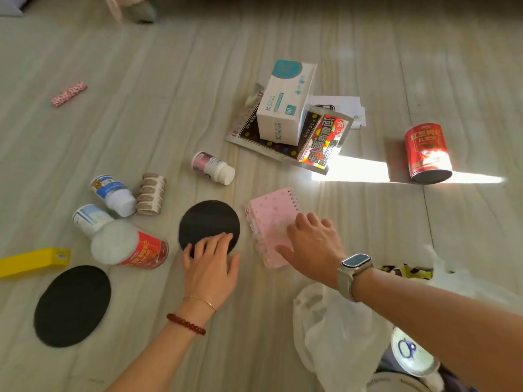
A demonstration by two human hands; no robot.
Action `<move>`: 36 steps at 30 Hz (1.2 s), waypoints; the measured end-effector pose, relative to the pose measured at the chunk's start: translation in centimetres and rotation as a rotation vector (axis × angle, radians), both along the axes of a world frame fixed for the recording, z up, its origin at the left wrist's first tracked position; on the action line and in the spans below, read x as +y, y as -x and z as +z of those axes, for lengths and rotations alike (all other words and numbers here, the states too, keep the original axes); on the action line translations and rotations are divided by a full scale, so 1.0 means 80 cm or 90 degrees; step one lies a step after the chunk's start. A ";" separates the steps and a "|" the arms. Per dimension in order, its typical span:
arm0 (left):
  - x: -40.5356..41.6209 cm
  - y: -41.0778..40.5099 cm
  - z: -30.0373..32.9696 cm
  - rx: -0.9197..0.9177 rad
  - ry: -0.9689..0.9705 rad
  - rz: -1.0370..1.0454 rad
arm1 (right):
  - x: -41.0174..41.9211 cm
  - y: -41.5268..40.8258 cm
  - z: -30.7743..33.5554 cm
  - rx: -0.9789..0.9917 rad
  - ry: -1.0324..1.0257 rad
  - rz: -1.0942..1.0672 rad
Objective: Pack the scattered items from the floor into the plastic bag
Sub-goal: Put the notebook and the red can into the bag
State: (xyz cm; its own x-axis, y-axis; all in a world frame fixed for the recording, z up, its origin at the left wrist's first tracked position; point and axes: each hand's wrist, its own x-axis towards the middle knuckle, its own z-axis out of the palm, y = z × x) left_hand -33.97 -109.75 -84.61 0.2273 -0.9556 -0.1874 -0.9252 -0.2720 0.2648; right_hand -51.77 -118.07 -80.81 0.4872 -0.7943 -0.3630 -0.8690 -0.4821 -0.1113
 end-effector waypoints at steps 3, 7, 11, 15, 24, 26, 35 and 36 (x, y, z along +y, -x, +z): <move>-0.014 -0.012 0.005 0.000 0.018 0.047 | 0.000 0.004 -0.002 -0.021 -0.051 -0.115; -0.053 -0.031 0.015 0.024 -0.200 0.134 | 0.000 -0.010 -0.008 -0.057 -0.144 -0.231; -0.073 -0.035 0.027 0.008 -0.253 0.185 | -0.008 -0.019 -0.004 -0.092 -0.251 -0.346; -0.060 -0.031 0.040 0.117 -0.015 0.265 | -0.015 -0.013 0.021 -0.251 -0.274 -0.377; -0.029 0.050 0.164 0.565 0.322 0.225 | -0.001 0.080 0.141 -0.529 0.017 -0.307; -0.023 0.079 0.197 0.687 0.286 0.145 | 0.004 0.116 0.163 -0.546 0.003 -0.318; 0.048 0.253 0.191 0.369 -0.027 -0.413 | 0.051 0.285 0.195 -0.336 -0.157 -0.256; 0.060 0.263 0.179 0.236 0.010 -0.476 | 0.058 0.296 0.195 -0.298 -0.181 -0.249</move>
